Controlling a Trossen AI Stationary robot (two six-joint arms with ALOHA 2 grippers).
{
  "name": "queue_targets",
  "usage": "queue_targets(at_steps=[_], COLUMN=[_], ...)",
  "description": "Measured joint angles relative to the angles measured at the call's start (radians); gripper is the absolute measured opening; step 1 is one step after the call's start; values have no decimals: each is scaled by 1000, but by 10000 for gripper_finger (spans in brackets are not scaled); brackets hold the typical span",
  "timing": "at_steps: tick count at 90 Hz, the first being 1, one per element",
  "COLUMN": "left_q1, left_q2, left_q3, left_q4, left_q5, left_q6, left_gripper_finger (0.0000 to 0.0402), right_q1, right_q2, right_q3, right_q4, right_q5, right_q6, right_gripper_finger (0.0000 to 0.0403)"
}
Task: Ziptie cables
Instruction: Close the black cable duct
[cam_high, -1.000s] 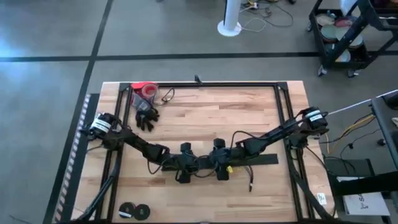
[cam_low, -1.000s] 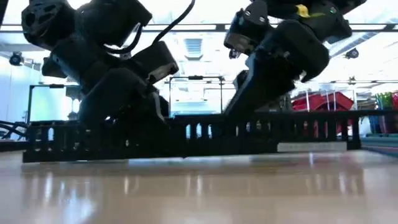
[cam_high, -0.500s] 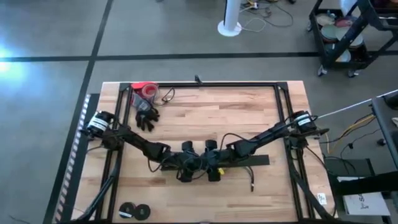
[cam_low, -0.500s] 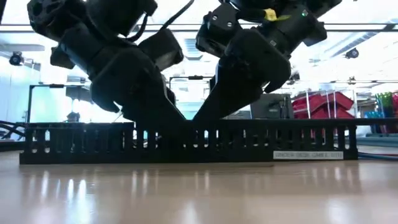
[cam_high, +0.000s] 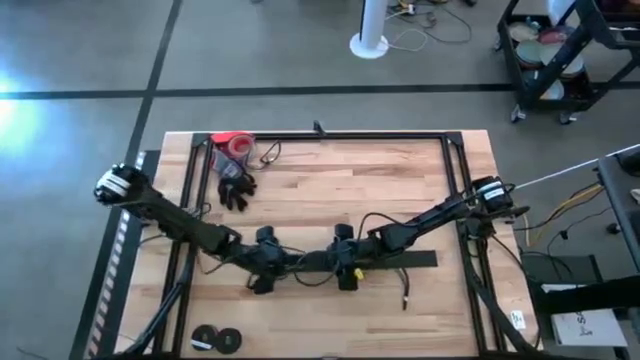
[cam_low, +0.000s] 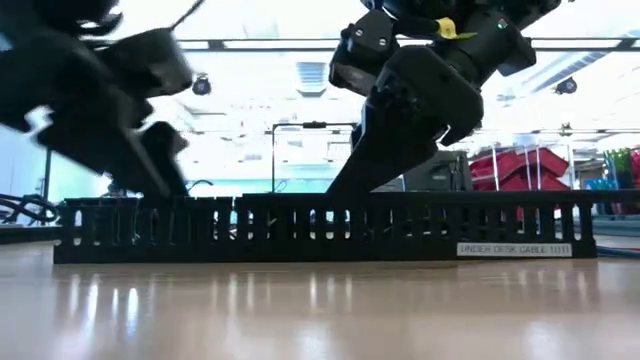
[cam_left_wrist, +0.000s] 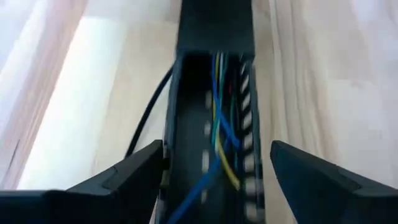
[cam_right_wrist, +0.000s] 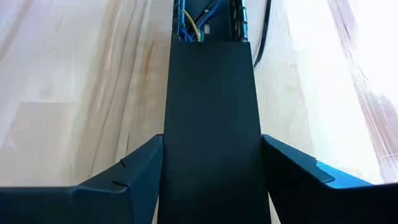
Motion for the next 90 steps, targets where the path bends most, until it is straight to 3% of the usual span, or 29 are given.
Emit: queue_targets(at_steps=[16,36,46,61,90], left_q1=[-42,-42,-41,-43,-43], left_q2=[-25,59,130,227,280], left_q3=[-111,-117,-105,-57,-24], left_q4=[178,181,198,204,203], left_q5=[-86,-80,-95,-106,-114], left_q6=[1,27,23,22,16], left_gripper_finger=[281,297,280,219,231], right_q1=[-3,-3,-3,-5,-11], right_q2=[0,0,0,0,3], right_q3=[-1,-3,-5,-7,-9], right_q4=[-3,-1,15,59,93], right_q5=[-16,-17,-18,-24,-39], right_q6=[18,24,14,-32,-68], right_gripper_finger=[227,218,220,222,225])
